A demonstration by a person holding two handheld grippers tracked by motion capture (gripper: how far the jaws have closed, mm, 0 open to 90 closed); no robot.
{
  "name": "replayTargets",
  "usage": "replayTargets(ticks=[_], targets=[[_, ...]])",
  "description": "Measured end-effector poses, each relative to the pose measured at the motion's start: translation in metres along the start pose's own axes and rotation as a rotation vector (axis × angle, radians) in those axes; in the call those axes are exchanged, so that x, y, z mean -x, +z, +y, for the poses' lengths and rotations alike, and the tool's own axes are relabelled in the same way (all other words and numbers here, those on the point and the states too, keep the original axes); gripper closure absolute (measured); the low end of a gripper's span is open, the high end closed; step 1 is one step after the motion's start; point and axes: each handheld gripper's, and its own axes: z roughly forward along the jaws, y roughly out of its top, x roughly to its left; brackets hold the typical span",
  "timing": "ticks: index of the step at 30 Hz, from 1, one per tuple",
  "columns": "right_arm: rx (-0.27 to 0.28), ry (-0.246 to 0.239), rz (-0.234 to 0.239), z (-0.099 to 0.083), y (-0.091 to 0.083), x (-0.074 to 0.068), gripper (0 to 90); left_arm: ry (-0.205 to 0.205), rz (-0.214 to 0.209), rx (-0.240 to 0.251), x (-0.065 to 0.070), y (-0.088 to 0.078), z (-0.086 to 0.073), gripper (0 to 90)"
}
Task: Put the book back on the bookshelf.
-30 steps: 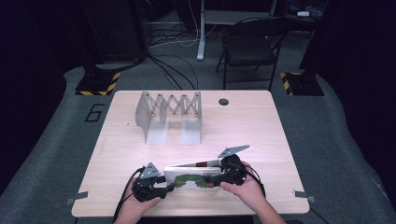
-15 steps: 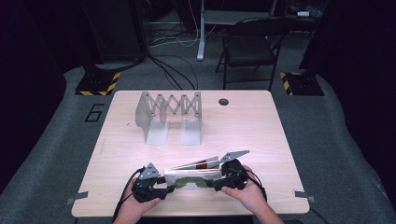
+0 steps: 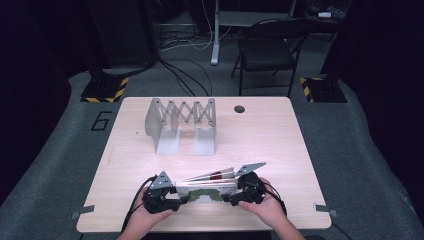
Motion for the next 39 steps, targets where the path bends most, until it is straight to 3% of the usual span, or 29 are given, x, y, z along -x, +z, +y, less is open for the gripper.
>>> replayTargets(ticks=[9, 12, 18, 22, 39], targets=[[-0.006, 0.002, -0.001, -0.001, -0.005, 0.003, 49.2, 0.038, -0.013, 0.024, 0.004, 0.000, 0.014, 46.1], [-0.012, 0.027, 0.008, -0.002, -0.005, 0.004, 52.0, 0.054, -0.022, 0.035, 0.004, -0.001, 0.020, 45.1], [-0.005, 0.007, -0.011, -0.001, -0.003, 0.007, 54.7, 0.072, -0.019, 0.039, 0.007, -0.001, 0.030, 44.3], [0.011, 0.030, -0.028, 0.002, -0.001, 0.009, 55.4, 0.053, -0.031, 0.026, 0.006, 0.000, 0.033, 45.0], [0.039, 0.042, -0.047, 0.007, 0.004, 0.016, 53.7, 0.055, -0.045, -0.016, 0.004, 0.008, 0.051, 45.8]])
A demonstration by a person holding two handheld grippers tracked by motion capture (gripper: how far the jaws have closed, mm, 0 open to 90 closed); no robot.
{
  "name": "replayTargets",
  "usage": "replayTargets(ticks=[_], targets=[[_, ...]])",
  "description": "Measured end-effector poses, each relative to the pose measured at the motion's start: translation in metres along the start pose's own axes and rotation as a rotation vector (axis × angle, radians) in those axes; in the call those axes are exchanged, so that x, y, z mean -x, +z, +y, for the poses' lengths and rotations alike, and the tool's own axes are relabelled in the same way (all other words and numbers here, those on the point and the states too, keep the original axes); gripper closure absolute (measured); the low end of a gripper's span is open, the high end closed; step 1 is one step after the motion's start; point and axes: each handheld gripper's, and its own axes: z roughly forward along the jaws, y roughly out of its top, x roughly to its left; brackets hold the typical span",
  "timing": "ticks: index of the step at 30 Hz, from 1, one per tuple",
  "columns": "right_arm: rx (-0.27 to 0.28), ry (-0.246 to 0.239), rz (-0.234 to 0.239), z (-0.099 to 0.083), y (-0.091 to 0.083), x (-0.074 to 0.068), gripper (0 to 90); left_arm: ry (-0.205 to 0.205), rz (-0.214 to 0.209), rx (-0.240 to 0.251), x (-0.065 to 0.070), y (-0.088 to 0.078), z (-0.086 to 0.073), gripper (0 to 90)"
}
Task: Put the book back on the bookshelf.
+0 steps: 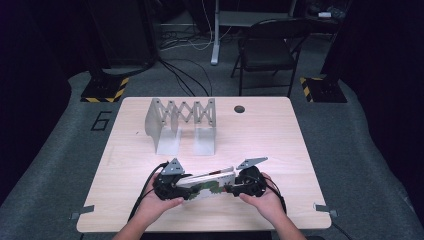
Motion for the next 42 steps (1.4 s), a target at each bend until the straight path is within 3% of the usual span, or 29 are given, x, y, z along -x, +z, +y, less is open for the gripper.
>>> replayTargets(ticks=[11, 38, 42], targets=[[0.006, 0.004, -0.003, 0.0005, 0.0010, 0.0027, 52.6, 0.030, 0.010, -0.048, 0.0029, 0.0074, 0.0050, 48.5], [0.008, 0.022, 0.008, -0.0001, 0.0021, 0.0040, 50.0, 0.070, -0.041, -0.056, 0.0048, 0.0067, 0.0042, 62.0], [0.012, 0.013, 0.003, 0.0000, 0.0024, 0.0040, 49.2, 0.091, -0.030, -0.056, 0.0080, 0.0072, 0.0038, 64.4]])
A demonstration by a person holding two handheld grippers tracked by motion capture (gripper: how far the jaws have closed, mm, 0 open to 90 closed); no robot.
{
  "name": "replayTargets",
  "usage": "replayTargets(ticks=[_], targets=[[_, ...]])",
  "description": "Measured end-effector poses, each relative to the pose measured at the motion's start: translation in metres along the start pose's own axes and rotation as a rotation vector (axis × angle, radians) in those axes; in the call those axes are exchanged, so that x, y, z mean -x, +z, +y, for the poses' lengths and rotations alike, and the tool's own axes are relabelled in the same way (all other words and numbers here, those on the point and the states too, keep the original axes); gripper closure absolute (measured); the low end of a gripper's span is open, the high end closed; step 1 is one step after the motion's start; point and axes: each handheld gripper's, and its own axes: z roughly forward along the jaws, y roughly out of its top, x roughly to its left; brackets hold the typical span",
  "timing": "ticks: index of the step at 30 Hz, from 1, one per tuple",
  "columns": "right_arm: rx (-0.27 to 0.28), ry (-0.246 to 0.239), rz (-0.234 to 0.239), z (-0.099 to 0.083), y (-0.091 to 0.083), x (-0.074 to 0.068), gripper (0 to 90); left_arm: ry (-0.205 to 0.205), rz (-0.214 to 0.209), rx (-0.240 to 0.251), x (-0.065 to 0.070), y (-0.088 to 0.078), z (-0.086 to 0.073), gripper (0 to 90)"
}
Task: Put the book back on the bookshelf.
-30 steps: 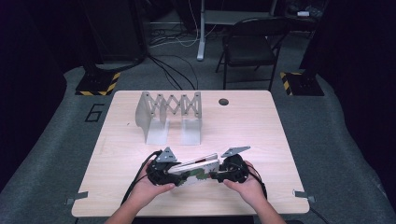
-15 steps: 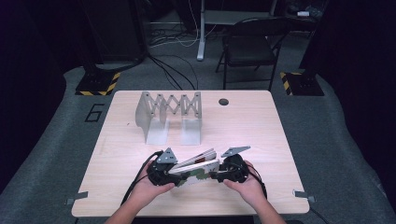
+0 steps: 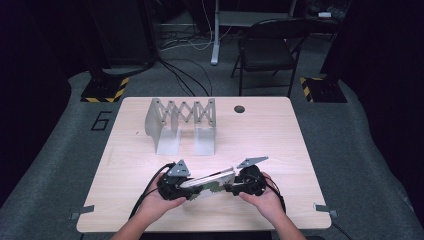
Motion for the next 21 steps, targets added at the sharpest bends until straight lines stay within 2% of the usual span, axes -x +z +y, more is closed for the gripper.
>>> replayTargets(ticks=[2, 5, 7, 14, 18, 21], targets=[[0.000, 0.001, 0.003, 0.0001, 0.0003, 0.0003, 49.1, 0.005, -0.005, -0.018, 0.0008, -0.0011, 0.0003, 65.6], [-0.001, 0.001, 0.003, 0.0001, 0.0003, 0.0002, 48.8, 0.003, 0.006, -0.006, 0.0026, -0.0003, -0.0002, 66.3], [0.000, 0.005, 0.003, 0.0002, 0.0004, 0.0002, 48.6, 0.015, 0.013, -0.013, 0.0033, -0.0006, -0.0001, 67.3], [0.004, 0.011, 0.007, 0.0001, 0.0009, 0.0004, 48.3, 0.027, -0.006, -0.017, 0.0049, -0.0010, -0.0010, 70.1], [0.002, 0.012, 0.006, -0.0001, 0.0006, 0.0008, 48.2, 0.036, 0.004, -0.020, 0.0056, -0.0012, -0.0011, 71.4], [0.004, 0.011, 0.008, -0.0001, 0.0008, 0.0020, 48.2, 0.044, -0.004, -0.022, 0.0060, -0.0011, -0.0008, 72.6]])
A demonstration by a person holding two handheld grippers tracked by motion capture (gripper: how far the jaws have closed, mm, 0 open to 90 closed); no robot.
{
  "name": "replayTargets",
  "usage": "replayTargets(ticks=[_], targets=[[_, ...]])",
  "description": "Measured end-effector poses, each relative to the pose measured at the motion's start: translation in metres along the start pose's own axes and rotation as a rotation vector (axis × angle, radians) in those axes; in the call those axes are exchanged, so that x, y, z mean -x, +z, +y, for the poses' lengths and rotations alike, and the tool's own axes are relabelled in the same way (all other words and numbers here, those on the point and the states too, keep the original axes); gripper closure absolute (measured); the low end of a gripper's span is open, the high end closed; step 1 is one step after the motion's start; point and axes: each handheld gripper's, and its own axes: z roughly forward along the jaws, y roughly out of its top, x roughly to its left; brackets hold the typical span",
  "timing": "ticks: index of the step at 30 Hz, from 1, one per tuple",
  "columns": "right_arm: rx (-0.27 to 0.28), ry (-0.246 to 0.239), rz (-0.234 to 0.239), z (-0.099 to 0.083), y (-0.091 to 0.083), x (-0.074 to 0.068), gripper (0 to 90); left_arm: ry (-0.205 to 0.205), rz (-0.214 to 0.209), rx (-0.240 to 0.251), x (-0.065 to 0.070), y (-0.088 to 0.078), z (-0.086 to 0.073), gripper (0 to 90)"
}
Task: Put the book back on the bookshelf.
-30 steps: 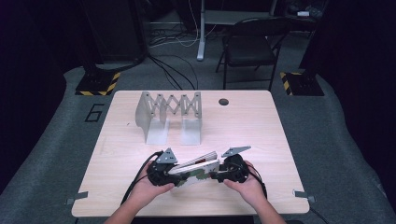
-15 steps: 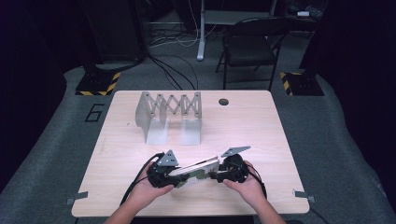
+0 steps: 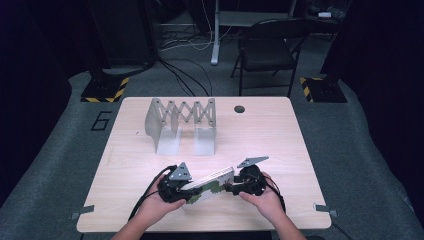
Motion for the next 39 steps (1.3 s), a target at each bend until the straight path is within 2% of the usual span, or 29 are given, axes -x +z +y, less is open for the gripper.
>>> replayTargets(ticks=[4, 6, 7, 12, 19, 24, 28, 31, 32, 35, 36, 39], targets=[[-0.002, 0.003, -0.003, 0.000, 0.000, 0.000, 48.1, 0.008, 0.009, -0.001, 0.001, 0.000, 0.000, 73.3], [0.001, 0.007, -0.002, 0.000, 0.000, 0.001, 48.0, 0.016, -0.008, -0.007, 0.001, 0.000, 0.001, 73.7], [0.000, 0.006, -0.001, 0.000, 0.000, 0.001, 47.9, 0.015, 0.004, -0.003, 0.002, 0.001, 0.001, 73.9], [0.001, 0.013, 0.002, 0.000, 0.001, 0.001, 47.9, 0.036, -0.005, -0.021, 0.002, 0.000, 0.002, 74.4], [-0.004, 0.015, 0.005, -0.001, 0.000, 0.001, 47.9, 0.055, 0.006, -0.023, 0.005, 0.000, 0.002, 75.3], [-0.002, 0.010, 0.003, -0.002, 0.000, 0.002, 47.8, 0.057, 0.019, -0.020, 0.008, 0.000, 0.002, 75.6], [-0.007, 0.036, 0.005, -0.003, -0.001, 0.001, 47.7, 0.057, 0.019, -0.015, 0.008, 0.001, 0.002, 75.7], [-0.004, 0.008, 0.005, -0.004, -0.002, 0.004, 47.6, 0.059, 0.017, -0.023, 0.009, 0.000, 0.002, 75.7], [-0.005, 0.028, 0.005, -0.004, -0.002, 0.003, 47.6, 0.060, 0.016, -0.022, 0.009, 0.000, 0.003, 75.7], [0.000, 0.016, 0.005, -0.005, -0.003, 0.005, 47.5, 0.062, 0.024, -0.020, 0.010, 0.000, 0.003, 75.7], [-0.003, 0.030, 0.007, -0.005, -0.004, 0.004, 47.5, 0.060, 0.024, -0.019, 0.010, 0.000, 0.004, 75.8], [0.000, 0.024, 0.006, -0.006, -0.004, 0.005, 47.5, 0.053, 0.014, -0.023, 0.010, 0.000, 0.005, 75.8]])
